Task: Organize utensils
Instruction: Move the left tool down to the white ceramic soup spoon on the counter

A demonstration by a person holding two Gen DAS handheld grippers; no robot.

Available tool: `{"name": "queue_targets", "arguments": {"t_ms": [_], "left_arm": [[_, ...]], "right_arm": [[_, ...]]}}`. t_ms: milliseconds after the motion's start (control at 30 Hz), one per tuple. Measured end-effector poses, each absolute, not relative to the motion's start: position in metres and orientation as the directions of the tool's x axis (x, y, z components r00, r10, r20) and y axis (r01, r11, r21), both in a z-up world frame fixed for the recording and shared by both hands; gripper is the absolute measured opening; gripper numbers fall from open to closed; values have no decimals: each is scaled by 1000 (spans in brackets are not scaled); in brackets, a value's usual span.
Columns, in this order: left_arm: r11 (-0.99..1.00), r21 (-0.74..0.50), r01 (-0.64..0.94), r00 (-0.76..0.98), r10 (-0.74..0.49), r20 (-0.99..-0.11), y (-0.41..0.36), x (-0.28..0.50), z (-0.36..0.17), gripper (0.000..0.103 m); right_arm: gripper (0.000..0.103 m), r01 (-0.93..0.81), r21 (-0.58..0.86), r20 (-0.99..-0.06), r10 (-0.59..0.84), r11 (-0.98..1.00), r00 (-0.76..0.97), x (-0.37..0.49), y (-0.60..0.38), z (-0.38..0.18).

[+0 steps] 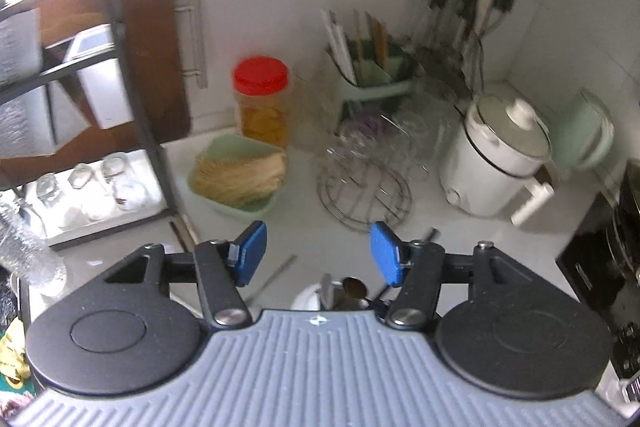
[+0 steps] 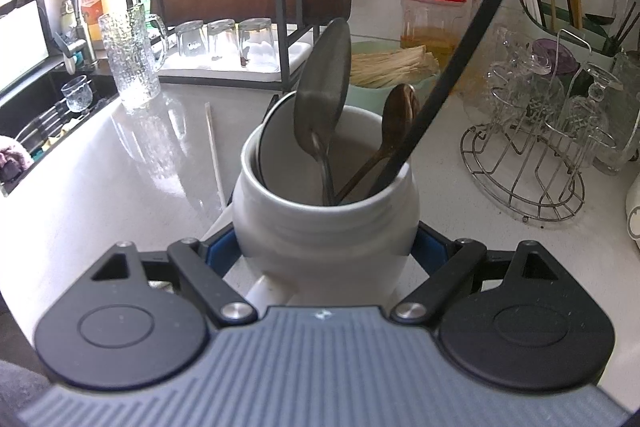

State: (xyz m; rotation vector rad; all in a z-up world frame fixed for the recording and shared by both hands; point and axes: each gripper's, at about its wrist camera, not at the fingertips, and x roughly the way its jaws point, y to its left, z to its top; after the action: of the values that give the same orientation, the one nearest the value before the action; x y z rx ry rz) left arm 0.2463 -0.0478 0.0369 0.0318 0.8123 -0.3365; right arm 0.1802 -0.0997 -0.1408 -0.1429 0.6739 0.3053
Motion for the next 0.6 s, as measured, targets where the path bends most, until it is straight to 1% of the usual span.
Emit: {"name": "queue_targets", "arguments": {"t_ms": [167, 333, 600], "left_arm": [[966, -89, 242, 685, -235, -690, -18, 241, 28, 63], [977, -88, 195, 703, -202, -682, 5, 236, 9, 63], [983, -106, 151, 685, -181, -705, 25, 230, -26, 63]], "right_arm": [[91, -312, -32, -630, 223, 950, 744, 179, -99, -141], [91, -310, -32, -635, 220, 950, 741, 180, -98, -141], [91, -303, -33, -634, 215, 952, 743, 180, -98, -141]]}}
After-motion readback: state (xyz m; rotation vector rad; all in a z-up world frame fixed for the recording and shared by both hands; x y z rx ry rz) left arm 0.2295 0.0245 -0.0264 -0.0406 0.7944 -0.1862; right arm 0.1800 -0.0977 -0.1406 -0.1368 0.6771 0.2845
